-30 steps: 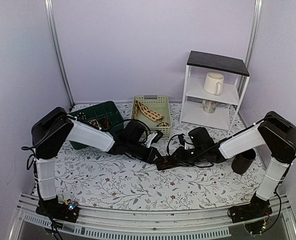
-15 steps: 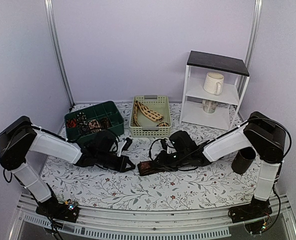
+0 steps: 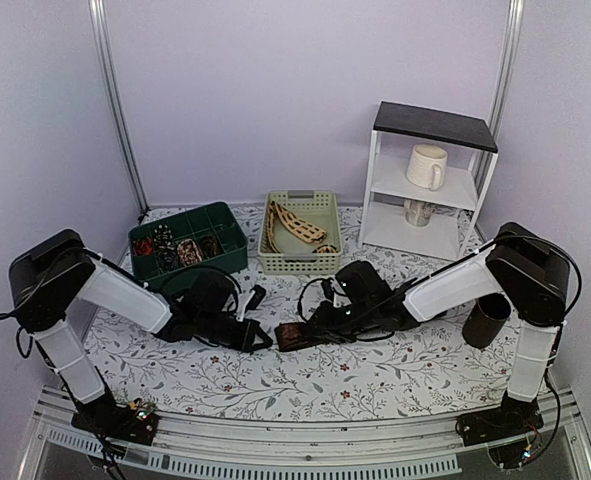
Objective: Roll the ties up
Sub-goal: Roll the tie at the center of the board.
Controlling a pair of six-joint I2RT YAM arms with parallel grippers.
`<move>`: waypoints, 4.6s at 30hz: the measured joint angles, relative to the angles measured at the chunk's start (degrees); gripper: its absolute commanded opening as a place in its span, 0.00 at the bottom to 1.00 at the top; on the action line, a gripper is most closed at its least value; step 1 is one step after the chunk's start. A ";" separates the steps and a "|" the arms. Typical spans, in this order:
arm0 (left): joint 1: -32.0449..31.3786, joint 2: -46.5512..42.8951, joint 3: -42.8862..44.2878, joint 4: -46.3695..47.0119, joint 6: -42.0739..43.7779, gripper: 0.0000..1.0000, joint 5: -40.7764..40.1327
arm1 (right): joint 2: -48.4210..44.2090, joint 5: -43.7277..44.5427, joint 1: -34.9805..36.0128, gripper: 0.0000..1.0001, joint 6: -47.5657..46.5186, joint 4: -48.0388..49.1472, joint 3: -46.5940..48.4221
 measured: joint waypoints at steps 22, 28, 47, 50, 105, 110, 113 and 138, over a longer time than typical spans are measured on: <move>-0.02 4.63 5.38 6.97 -3.28 0.00 6.14 | 0.00 -1.95 -3.02 0.24 -7.13 -1.55 0.22; -0.02 4.63 6.49 6.95 -3.43 0.00 7.32 | 0.00 -2.91 -2.99 0.20 -7.54 -1.42 0.22; -0.24 6.51 11.76 5.77 -2.73 0.00 9.66 | -0.04 -2.56 -2.86 0.13 -6.29 4.48 -3.39; -0.42 6.75 12.33 5.16 -2.38 0.00 9.81 | -0.07 -2.34 -2.86 0.11 -6.40 5.07 -3.89; -4.15 18.95 27.08 0.17 2.21 0.03 14.27 | -14.97 3.56 -5.92 0.28 -7.61 0.26 -14.12; -4.28 16.44 24.81 0.17 3.50 0.16 12.35 | -14.69 1.62 -5.92 0.25 -6.97 0.28 -14.12; -4.31 13.60 22.80 0.09 4.35 0.16 10.43 | -14.69 0.22 -5.92 0.25 -5.53 0.59 -14.16; -5.01 10.16 12.55 4.50 28.30 0.72 2.71 | -11.39 -3.32 -5.92 0.22 1.22 3.39 -14.69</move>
